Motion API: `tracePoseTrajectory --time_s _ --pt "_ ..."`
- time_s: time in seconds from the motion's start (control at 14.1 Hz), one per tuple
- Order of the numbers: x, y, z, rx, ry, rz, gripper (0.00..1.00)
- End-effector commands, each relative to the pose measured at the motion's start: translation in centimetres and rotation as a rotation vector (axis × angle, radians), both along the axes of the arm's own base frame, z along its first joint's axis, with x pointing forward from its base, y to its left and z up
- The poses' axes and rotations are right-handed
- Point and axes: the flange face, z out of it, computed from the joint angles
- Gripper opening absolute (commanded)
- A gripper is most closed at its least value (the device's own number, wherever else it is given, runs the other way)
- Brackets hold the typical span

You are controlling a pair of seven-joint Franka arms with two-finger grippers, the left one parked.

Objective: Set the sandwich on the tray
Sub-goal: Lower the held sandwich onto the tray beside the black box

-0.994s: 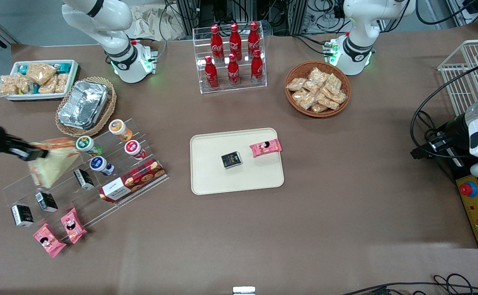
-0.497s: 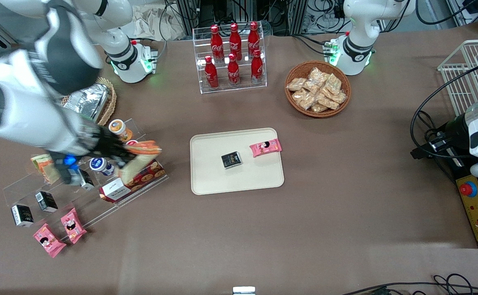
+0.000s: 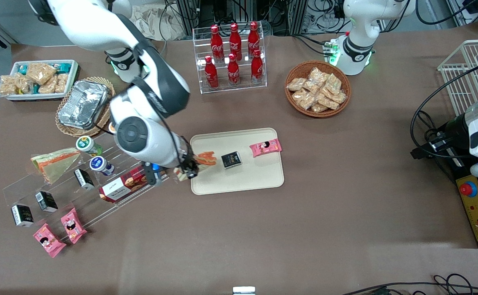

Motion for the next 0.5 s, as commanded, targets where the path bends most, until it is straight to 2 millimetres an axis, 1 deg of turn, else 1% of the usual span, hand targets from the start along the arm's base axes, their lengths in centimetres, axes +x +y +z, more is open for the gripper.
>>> tracePoseTrajectory --time_s 0.0,0.14,0.21,0.28,0.43 --pt "-0.2 3.5 -3.7 0.01 -0.01 -0.093 0.0" --pt "0.0 4.3 -6.6 0.006 -0.013 -0.101 0.0" --pt "-0.5 5.3 -7.7 0.003 -0.013 -0.089 0.0" --pt "-0.7 5.7 -8.9 -0.001 -0.011 -0.087 0.0" --pt "-0.9 6.1 -10.6 -0.001 -0.017 -0.097 0.0"
